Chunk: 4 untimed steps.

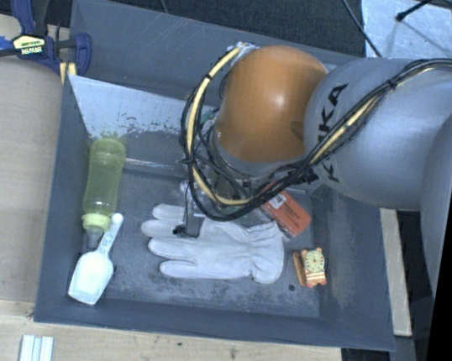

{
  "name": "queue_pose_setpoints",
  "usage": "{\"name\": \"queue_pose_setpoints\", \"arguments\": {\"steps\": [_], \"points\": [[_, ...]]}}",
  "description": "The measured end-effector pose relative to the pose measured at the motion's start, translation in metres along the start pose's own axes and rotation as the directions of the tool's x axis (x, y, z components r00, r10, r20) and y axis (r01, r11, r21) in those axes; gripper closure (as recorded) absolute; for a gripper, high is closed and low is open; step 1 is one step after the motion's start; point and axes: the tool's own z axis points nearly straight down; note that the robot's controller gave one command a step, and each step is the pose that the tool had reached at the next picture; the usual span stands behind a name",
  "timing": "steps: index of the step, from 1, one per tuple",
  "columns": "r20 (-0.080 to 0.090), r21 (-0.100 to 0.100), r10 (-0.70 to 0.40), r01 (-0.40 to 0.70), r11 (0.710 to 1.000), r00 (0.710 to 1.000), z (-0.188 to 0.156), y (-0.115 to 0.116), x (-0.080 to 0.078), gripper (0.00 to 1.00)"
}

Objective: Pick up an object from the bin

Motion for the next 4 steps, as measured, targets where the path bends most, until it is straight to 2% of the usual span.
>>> {"name": "queue_pose_setpoints", "arguments": {"steps": [1, 2, 3, 4], "points": [[-0.007, 0.004, 0.032, -0.032, 0.999, 0.999, 0.039, -0.013, 0.006, 0.0], [-0.004, 0.003, 0.051, -0.051, 0.999, 0.999, 0.105, -0.051, 0.006, 1.0], [-0.004, 0.003, 0.051, -0.051, 0.999, 0.999, 0.105, -0.051, 0.006, 1.0], [-0.006, 0.003, 0.044, -0.044, 0.999, 0.999, -0.041, -0.058, 0.025, 1.0]]}}
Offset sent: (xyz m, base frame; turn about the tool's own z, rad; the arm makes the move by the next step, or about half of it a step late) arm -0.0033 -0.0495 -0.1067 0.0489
